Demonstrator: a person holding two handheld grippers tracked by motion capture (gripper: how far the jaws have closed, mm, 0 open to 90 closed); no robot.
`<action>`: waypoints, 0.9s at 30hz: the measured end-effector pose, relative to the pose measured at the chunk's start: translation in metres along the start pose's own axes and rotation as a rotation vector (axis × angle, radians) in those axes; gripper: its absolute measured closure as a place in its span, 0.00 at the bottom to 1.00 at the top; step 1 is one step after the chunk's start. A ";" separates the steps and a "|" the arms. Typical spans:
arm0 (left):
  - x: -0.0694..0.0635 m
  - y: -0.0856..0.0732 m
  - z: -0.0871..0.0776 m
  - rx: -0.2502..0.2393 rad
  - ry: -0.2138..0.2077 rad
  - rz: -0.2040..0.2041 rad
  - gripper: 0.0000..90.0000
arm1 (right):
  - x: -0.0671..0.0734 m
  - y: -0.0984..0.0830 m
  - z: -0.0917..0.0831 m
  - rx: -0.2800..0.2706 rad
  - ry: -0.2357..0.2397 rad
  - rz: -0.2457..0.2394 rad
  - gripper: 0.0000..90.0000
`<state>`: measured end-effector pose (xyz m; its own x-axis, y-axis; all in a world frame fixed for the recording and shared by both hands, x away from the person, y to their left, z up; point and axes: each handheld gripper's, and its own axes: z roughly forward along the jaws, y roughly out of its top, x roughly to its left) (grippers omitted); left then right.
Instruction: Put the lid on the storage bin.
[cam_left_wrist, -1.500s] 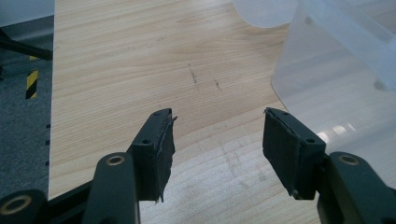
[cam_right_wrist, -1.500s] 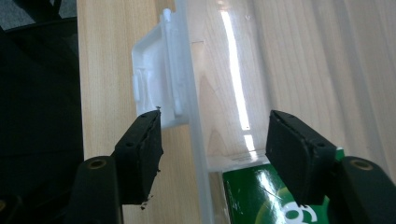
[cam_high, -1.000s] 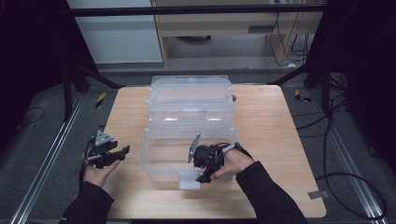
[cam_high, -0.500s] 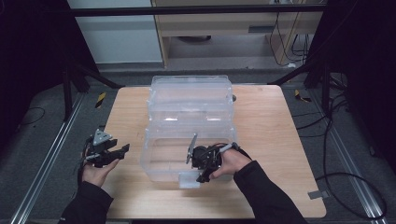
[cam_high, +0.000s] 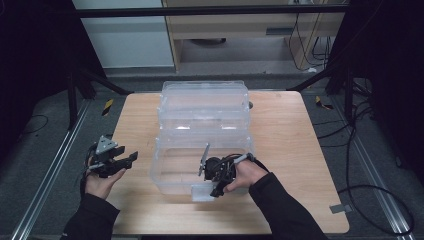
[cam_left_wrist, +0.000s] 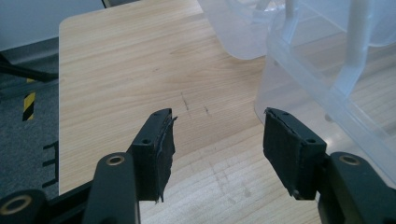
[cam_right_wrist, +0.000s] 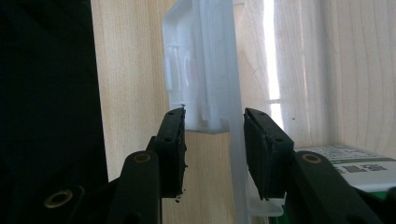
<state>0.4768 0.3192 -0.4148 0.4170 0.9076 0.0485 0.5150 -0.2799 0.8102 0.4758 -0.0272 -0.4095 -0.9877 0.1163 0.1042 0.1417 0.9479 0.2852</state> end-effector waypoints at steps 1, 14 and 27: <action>0.000 0.001 -0.001 -0.003 -0.002 0.002 0.47 | 0.000 0.000 0.000 -0.001 0.001 0.001 0.67; -0.001 0.032 -0.014 -0.053 -0.108 0.100 0.46 | 0.000 -0.001 0.000 0.000 -0.001 0.002 0.67; -0.013 0.084 -0.026 -0.073 -0.234 0.279 0.44 | 0.000 -0.001 0.000 0.005 -0.002 -0.011 0.67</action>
<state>0.4951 0.2926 -0.3325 0.6980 0.7011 0.1457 0.3058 -0.4759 0.8246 0.4753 -0.0281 -0.4093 -0.9893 0.1068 0.0993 0.1309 0.9506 0.2815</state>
